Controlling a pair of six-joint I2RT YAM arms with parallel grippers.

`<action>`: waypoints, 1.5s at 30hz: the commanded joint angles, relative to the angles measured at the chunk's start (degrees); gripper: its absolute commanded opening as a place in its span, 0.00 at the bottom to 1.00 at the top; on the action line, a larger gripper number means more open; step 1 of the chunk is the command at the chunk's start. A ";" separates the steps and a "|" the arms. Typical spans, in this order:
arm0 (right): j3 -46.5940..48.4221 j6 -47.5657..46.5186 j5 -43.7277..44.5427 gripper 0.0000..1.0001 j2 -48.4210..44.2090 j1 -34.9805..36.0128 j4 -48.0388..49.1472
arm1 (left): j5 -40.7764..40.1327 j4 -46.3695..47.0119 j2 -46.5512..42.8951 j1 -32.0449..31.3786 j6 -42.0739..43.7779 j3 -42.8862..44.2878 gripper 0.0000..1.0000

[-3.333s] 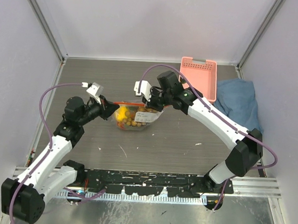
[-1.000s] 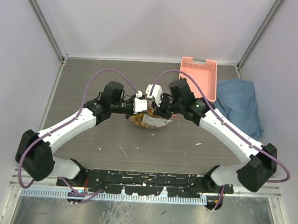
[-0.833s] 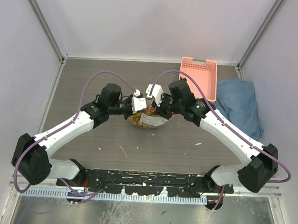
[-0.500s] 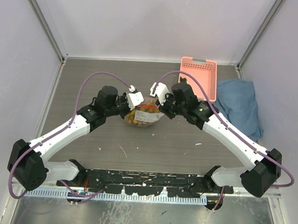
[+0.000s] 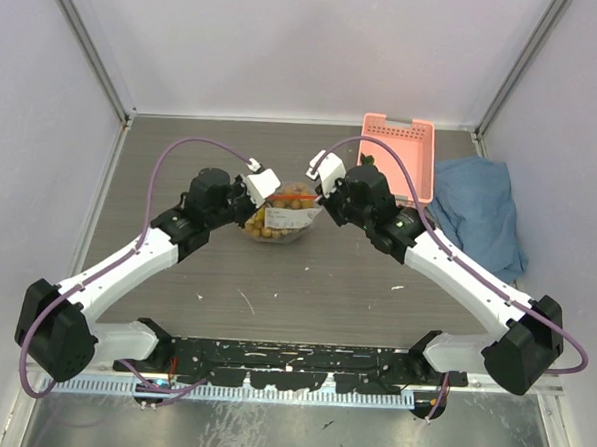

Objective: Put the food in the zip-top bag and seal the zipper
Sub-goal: Zip the zipper food storage bag at the center of the board, then place the zipper food storage bag at the center of the board, then reset both arms

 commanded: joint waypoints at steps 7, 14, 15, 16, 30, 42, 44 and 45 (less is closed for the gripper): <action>-9.88 1.27 -2.59 0.01 -1.53 -1.28 23.88 | 4.42 7.17 -1.48 1.58 -5.26 -1.94 0.09; -15.64 5.86 -7.56 0.23 -6.15 -1.31 26.64 | 5.88 6.19 -11.07 0.21 -14.82 -7.96 0.44; -16.12 6.31 -7.87 0.27 -7.26 -1.36 26.33 | 5.82 5.82 -13.10 0.21 -16.46 -8.36 0.47; -16.60 6.72 -8.04 0.32 -8.54 -1.36 25.83 | 5.32 5.30 -16.16 0.21 -18.18 -8.92 0.51; -22.91 16.71 19.13 0.79 -36.18 -1.38 11.25 | -17.03 -25.95 -47.41 0.21 -34.75 -3.43 0.98; -30.29 26.65 37.26 1.00 -60.37 -1.44 4.06 | -30.64 -37.66 -67.61 0.21 -46.18 -5.12 0.98; -30.88 29.93 38.38 1.00 -62.34 -1.41 3.51 | -30.27 -40.03 -66.61 0.21 -46.53 -4.38 0.98; -31.11 30.68 38.50 1.00 -63.05 -1.38 3.49 | -30.20 -40.80 -66.48 0.21 -46.97 -4.67 0.98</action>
